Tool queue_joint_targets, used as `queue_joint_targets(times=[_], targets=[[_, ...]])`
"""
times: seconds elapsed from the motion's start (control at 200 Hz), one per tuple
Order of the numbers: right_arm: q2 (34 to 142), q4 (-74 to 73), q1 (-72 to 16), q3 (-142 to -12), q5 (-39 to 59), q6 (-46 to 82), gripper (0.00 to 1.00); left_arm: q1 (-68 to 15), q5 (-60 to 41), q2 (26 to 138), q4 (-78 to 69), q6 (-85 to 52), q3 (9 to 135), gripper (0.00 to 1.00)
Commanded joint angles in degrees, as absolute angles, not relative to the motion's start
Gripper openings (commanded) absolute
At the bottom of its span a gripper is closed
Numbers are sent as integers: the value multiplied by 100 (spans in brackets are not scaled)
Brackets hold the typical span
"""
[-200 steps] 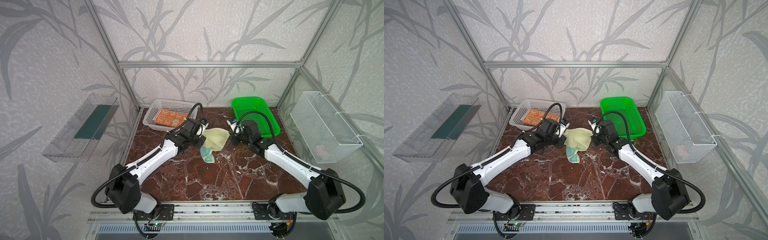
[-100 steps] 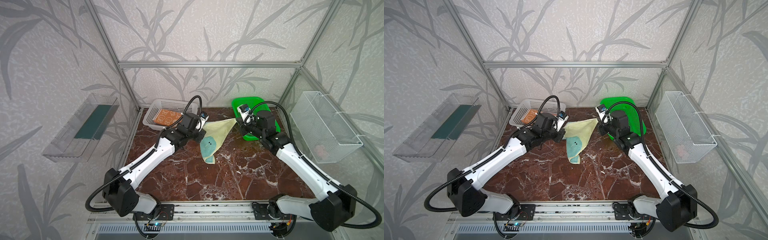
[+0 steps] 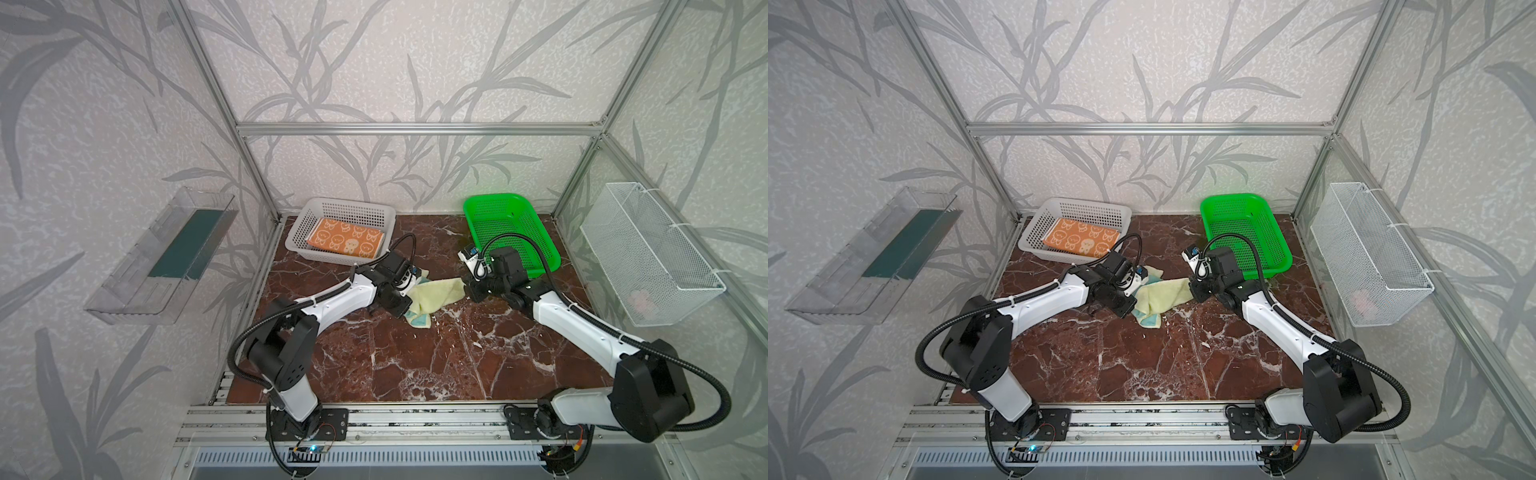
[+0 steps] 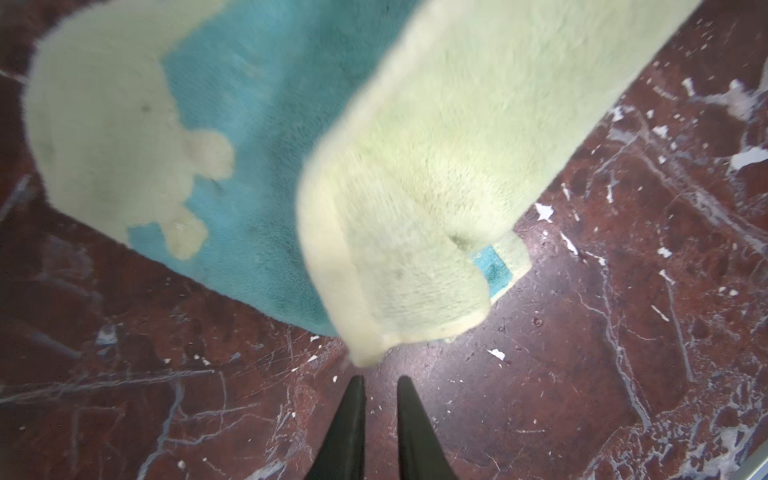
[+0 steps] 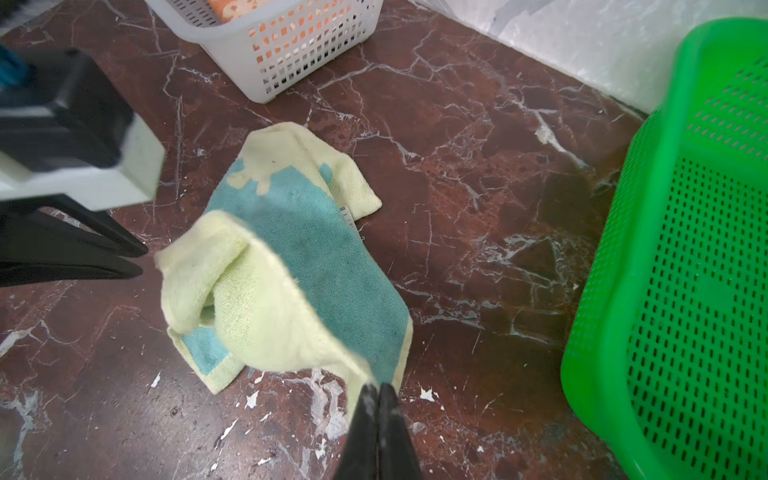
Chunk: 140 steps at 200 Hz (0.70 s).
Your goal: Fold and stack the towels
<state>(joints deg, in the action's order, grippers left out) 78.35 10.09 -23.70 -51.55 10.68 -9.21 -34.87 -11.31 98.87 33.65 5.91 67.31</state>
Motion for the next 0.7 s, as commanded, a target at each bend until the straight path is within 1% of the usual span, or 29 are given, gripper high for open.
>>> queue_joint_targets(times=[0.0,0.185,0.325,0.425,0.535,0.56,0.605,0.615,0.625,0.695], targets=[[7937,707,-2399,-5157,1119,-800,0,-3481,-1234,10127,3681,672,7082,19],[8093,687,-2396,-5203,1029,-848,0,-3478,-1217,10205,3725,609,7232,24],[8121,638,-2395,-5160,978,-869,0,-3388,-1195,10128,3753,338,7264,34],[8112,600,-2399,-5124,963,-879,0,-3218,-1387,10117,3761,25,7312,38],[8112,582,-2395,-5107,966,-894,0,-3020,-1734,10060,3576,-338,7244,41],[8108,581,-2399,-5106,959,-895,0,-2973,-1792,10048,3521,-414,7219,47],[8112,597,-2399,-5106,954,-904,0,-2905,-1897,10020,3422,-555,7176,49],[8112,597,-2399,-5100,953,-900,0,-2884,-1929,10020,3402,-583,7173,53],[8106,593,-2399,-5098,950,-906,0,-2870,-1950,10013,3375,-622,7159,55],[8087,594,-2397,-5082,924,-912,0,-2743,-2247,10018,3187,-810,7107,56]])
